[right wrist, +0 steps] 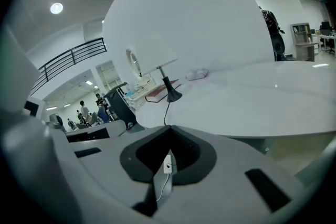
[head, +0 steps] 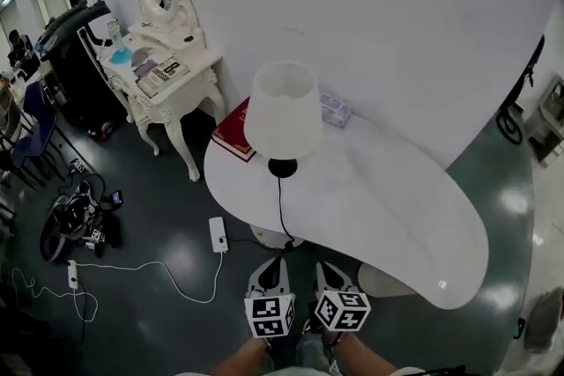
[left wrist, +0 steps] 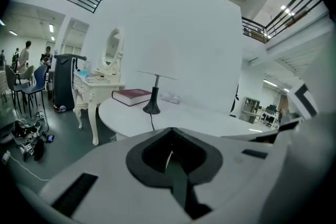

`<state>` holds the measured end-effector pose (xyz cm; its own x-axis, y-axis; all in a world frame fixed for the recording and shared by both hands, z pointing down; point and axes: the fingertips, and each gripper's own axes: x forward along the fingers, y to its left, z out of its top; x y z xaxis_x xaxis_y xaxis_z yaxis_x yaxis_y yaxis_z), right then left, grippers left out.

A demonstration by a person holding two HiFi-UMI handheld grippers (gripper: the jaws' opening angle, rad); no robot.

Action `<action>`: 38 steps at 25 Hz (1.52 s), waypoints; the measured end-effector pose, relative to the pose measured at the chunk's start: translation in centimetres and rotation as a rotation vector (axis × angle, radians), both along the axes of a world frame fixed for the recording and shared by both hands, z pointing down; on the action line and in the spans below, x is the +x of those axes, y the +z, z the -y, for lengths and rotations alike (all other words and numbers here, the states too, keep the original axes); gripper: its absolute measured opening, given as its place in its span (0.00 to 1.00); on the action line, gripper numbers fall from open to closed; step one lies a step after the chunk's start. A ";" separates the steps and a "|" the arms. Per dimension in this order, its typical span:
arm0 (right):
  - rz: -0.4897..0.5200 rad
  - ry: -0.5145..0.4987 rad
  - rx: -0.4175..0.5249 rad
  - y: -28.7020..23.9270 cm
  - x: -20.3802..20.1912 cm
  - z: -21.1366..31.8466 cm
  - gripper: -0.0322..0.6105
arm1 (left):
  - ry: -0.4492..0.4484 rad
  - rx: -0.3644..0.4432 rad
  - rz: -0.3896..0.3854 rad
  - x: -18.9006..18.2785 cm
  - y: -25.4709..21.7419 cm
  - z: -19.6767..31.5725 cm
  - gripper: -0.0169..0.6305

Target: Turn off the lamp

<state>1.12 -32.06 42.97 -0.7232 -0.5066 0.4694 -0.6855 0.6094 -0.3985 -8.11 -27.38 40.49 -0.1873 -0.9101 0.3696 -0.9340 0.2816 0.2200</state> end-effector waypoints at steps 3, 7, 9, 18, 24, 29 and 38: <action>0.015 0.005 0.020 -2.5 0.1 -0.2 0.05 | -0.001 0.022 0.015 0.0 -2.8 0.0 0.04; 0.032 -0.011 0.075 -6.0 -0.2 0.1 0.05 | -0.003 0.051 0.042 0.0 -6.1 0.1 0.04; 0.040 -0.028 0.115 -7.9 -0.8 0.5 0.05 | 0.004 0.067 0.067 -0.1 -7.7 0.4 0.04; 0.077 -0.018 0.226 -13.5 -0.5 1.5 0.05 | 0.008 0.128 0.092 0.1 -11.7 0.2 0.04; 0.038 -0.024 0.241 -12.7 0.5 1.3 0.05 | 0.013 0.130 0.085 0.7 -11.5 0.2 0.04; 0.023 -0.031 0.234 -12.0 0.5 0.9 0.05 | 0.007 0.127 0.071 0.4 -11.3 0.0 0.04; 0.021 -0.035 0.236 -12.3 0.3 0.3 0.05 | -0.001 0.123 0.073 0.0 -11.5 -0.6 0.04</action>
<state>1.39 -32.36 30.71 -0.7505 -0.5753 0.3253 -0.6556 0.7103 -0.2562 -8.10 -26.81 28.98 -0.2106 -0.9475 0.2404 -0.9485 0.2576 0.1843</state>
